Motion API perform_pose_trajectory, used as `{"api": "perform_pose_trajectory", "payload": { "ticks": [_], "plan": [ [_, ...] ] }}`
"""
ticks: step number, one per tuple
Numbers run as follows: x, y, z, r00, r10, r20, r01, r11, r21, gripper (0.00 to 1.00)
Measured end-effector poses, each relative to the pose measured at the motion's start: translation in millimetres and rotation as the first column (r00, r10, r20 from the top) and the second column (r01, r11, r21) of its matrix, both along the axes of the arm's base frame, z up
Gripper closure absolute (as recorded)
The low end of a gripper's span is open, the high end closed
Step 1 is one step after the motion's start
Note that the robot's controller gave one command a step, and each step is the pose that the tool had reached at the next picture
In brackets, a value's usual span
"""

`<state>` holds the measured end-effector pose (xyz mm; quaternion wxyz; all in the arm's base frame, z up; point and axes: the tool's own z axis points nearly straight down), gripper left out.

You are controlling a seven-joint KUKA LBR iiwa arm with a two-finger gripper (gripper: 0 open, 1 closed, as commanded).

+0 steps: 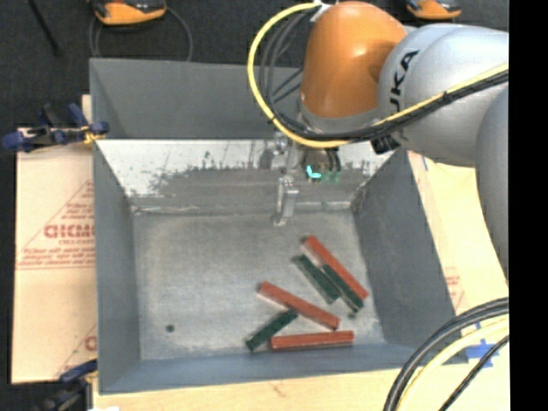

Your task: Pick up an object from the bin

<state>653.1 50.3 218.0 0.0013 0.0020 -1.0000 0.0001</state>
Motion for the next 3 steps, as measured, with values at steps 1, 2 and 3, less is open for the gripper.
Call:
{"api": "perform_pose_trajectory", "payload": {
  "ticks": [1, 2, 3],
  "plan": [
    [-47.6, -71.9, -143.8, 0.962, 0.273, -0.001, -0.273, 0.962, 0.0, 0.0],
    [-138.3, -104.3, -144.5, 0.987, 0.162, 0.005, -0.162, 0.987, 0.0, 0.0],
    [-92.2, -164.5, -143.7, 0.992, 0.122, 0.012, -0.122, 0.993, -0.004, 0.0]
  ]
}}
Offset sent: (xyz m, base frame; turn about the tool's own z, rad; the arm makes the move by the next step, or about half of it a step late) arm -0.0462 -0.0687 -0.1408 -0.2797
